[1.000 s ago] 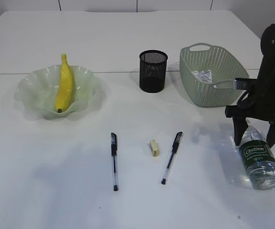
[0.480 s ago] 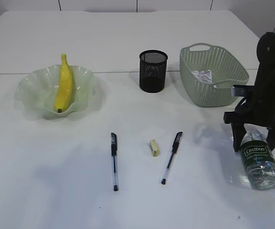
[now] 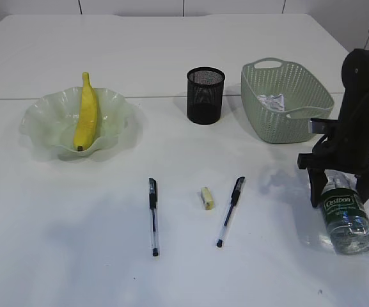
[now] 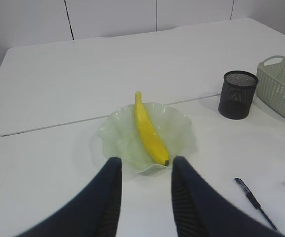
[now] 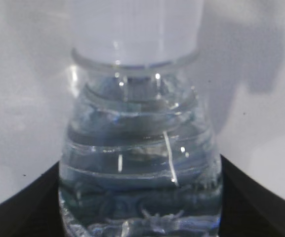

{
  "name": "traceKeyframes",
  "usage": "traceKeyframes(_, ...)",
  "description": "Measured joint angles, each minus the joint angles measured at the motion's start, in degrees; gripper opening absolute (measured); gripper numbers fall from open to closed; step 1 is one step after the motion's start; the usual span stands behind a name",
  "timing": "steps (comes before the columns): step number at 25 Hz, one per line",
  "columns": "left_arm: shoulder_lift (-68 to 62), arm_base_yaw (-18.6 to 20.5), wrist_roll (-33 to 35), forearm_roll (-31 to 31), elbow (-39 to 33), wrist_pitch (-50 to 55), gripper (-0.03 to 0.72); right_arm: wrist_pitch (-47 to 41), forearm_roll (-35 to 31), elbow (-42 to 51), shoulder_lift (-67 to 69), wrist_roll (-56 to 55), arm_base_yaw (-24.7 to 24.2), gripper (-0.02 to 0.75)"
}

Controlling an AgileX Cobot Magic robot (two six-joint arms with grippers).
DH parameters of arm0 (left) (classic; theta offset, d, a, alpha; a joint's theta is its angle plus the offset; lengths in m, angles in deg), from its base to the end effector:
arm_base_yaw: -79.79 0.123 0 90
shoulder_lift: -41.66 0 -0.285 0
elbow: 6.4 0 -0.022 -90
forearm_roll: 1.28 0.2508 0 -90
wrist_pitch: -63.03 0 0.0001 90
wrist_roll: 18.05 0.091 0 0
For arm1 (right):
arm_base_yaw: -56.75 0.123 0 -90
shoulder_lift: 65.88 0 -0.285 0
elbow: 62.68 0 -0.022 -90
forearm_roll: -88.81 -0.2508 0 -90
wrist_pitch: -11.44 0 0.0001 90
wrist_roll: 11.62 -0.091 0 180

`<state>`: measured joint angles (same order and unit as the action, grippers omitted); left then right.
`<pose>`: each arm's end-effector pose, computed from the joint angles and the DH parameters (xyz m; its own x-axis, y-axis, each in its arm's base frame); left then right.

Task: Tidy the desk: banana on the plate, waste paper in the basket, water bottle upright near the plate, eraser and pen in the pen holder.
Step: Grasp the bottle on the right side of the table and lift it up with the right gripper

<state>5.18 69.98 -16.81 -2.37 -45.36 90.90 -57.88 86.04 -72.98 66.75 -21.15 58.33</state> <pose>0.0950 -0.0173 0.3557 -0.2259 0.0440 -0.9732 0.1800 0.9837 0.0026 0.3980 0.0151 0.1281 -0.9660 0.1556 0.2063 0.1605 0.9870 0.0068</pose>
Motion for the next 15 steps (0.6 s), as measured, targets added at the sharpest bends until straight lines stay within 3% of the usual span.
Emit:
traceKeyframes(8, 0.0, 0.0, 0.0, -0.27, 0.0, 0.0, 0.24, -0.24, -0.08, -0.21, 0.0, 0.0, 0.0, 0.413)
traceKeyframes(15, 0.0, 0.0, 0.0, -0.58, 0.0, 0.0, 0.24, -0.24, -0.08, -0.33, 0.0, 0.0, 0.0, 0.389)
